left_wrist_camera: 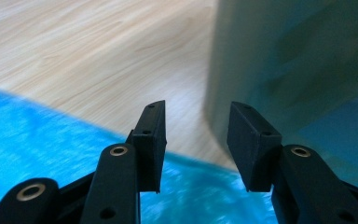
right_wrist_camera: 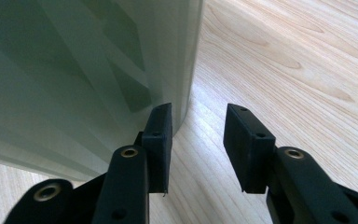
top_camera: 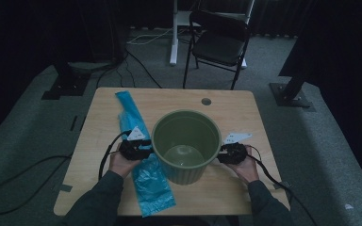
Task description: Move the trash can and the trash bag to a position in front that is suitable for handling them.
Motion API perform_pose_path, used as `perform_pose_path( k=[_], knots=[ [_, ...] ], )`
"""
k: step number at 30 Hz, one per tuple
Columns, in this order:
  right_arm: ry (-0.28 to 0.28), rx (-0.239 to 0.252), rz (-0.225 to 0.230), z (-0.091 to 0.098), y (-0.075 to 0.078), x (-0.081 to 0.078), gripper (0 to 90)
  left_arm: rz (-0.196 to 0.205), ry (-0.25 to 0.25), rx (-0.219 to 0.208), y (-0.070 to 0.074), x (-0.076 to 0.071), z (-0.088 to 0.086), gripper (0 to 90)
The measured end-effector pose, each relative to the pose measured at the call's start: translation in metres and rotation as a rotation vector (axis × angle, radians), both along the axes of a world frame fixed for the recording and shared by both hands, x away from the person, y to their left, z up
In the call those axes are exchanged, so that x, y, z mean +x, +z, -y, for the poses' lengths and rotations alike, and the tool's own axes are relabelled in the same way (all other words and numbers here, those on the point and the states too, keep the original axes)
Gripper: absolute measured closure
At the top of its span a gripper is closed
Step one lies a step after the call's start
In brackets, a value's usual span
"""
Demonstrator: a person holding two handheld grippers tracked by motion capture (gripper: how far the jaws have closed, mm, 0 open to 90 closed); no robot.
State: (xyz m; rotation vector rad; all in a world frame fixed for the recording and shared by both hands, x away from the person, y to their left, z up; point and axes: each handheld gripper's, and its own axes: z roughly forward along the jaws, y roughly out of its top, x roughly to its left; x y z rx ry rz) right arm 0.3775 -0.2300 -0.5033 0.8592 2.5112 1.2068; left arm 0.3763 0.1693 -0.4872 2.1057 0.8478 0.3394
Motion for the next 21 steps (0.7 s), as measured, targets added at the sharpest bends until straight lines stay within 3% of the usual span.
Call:
perform_pose_path(
  k=[13,19,21],
  knots=[
    [-0.022,-0.011,0.002,0.005,-0.002,0.0,57.9,-0.072,0.237,0.066,-0.024,0.02,-0.059,51.2],
    [-0.024,-0.012,0.002,0.007,-0.001,-0.001,57.3,-0.113,0.27,0.058,-0.031,0.02,-0.068,49.2],
    [-0.025,-0.022,-0.001,0.007,-0.001,-0.001,57.1,-0.126,0.269,0.077,-0.034,0.019,-0.068,48.5]
  ],
)
